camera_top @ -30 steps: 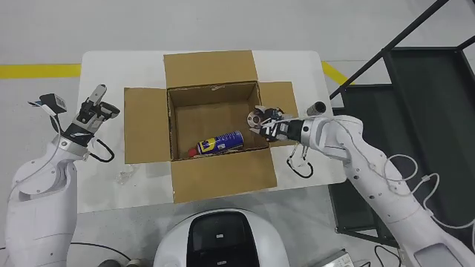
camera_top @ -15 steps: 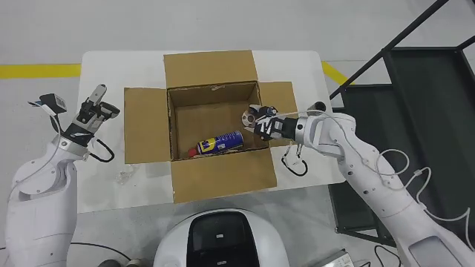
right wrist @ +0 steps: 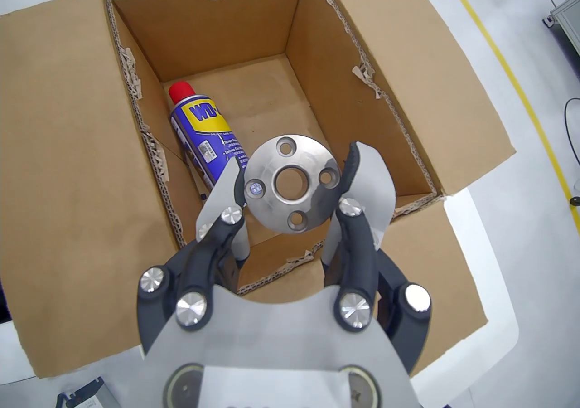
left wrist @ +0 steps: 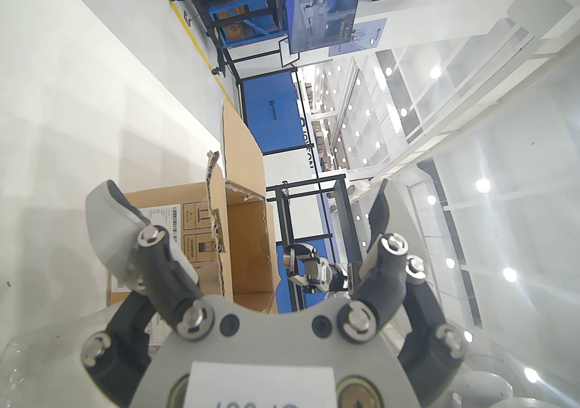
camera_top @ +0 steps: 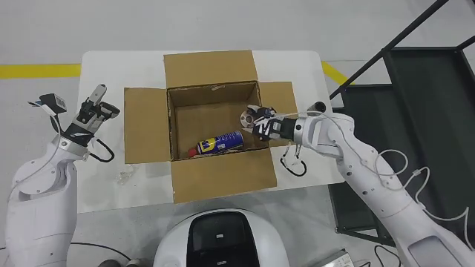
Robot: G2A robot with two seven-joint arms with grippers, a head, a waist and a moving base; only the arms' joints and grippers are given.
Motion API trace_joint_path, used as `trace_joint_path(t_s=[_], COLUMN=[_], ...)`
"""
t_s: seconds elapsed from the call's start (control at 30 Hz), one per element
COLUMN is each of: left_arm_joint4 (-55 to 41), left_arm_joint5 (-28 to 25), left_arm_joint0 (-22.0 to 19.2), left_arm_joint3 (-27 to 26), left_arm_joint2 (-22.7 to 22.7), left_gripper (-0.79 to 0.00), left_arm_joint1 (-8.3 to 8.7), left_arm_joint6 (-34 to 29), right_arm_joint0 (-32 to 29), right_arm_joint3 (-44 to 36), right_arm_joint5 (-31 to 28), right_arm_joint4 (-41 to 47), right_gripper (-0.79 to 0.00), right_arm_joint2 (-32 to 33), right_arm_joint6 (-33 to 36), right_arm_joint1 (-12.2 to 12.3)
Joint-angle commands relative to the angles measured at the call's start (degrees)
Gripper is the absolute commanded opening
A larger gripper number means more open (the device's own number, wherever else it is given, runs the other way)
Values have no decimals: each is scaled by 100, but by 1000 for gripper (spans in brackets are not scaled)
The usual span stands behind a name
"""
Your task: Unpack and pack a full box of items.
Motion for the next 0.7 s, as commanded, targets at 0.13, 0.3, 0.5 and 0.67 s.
trace_joint_path(t_s=[0.13, 0.3, 0.5, 0.67], left_arm_joint4=[0, 0, 0, 0], left_arm_joint5=[0, 0, 0, 0], left_arm_joint0=[0, 0, 0, 0], left_arm_joint3=[0, 0, 0, 0], left_arm_joint2=[0, 0, 0, 0], left_gripper=[0, 0, 0, 0], left_arm_joint1=[0, 0, 0, 0], left_arm_joint6=[0, 0, 0, 0], right_arm_joint0=[721, 1375, 1924, 2257], right_arm_joint3=[343, 944, 1705, 2340], right_arm_joint5=[-89, 42, 217, 313], right_arm_joint4=[-72, 58, 146, 249], right_gripper=[-785, -785, -785, -785], right_arm_joint2=[-598, -1223, -1956, -2464], right_arm_joint6=[261, 373, 590, 615], right_arm_joint1=[-185, -440, -775, -1069])
